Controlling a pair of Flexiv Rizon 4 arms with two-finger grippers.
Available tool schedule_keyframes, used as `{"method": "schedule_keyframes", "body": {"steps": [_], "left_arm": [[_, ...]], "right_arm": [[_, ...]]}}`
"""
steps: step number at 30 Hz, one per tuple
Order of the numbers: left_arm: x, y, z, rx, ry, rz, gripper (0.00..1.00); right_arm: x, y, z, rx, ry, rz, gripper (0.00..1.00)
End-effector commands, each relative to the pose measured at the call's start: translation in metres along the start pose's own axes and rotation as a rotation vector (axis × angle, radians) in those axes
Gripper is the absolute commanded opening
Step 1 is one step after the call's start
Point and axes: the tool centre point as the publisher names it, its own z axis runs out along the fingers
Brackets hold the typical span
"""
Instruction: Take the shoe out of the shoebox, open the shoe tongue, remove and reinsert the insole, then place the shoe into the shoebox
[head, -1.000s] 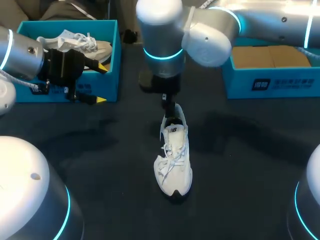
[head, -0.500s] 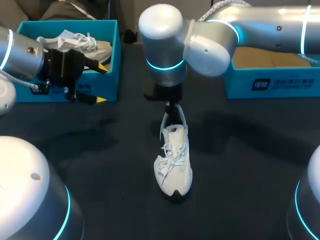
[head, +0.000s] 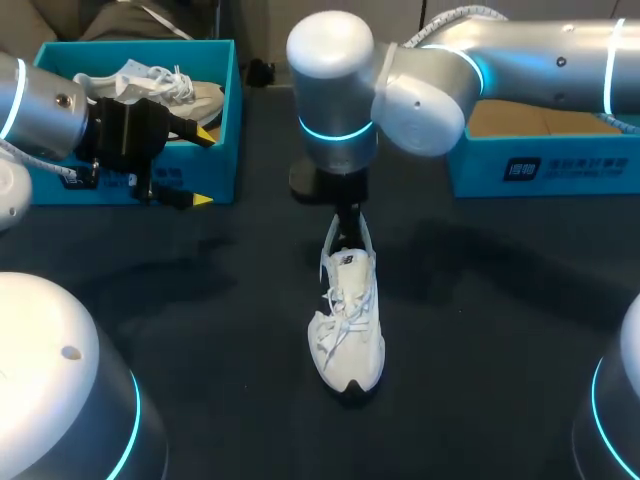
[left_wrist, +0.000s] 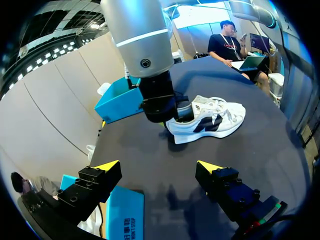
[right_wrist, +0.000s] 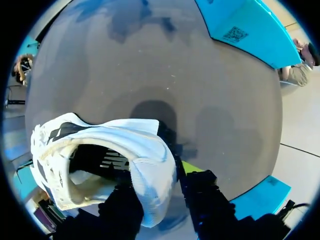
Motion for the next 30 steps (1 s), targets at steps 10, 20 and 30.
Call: {"method": "schedule_keyframes", "body": {"steps": [10, 20, 30], "left_arm": [[0.000, 0.000, 0.000, -0.002, 0.001, 0.000, 1.00], [0.000, 0.000, 0.000, -0.002, 0.001, 0.000, 1.00], [0.000, 0.000, 0.000, -0.002, 0.001, 0.000, 1.00]], "right_arm": [[0.002, 0.003, -0.004, 0.000, -0.010, 0.058, 0.00], [-0.005, -0.008, -0.076, -0.025, -0.020, 0.054, 0.00], [-0.015, -0.025, -0.138, 0.007, 0.008, 0.024, 0.00]]}}
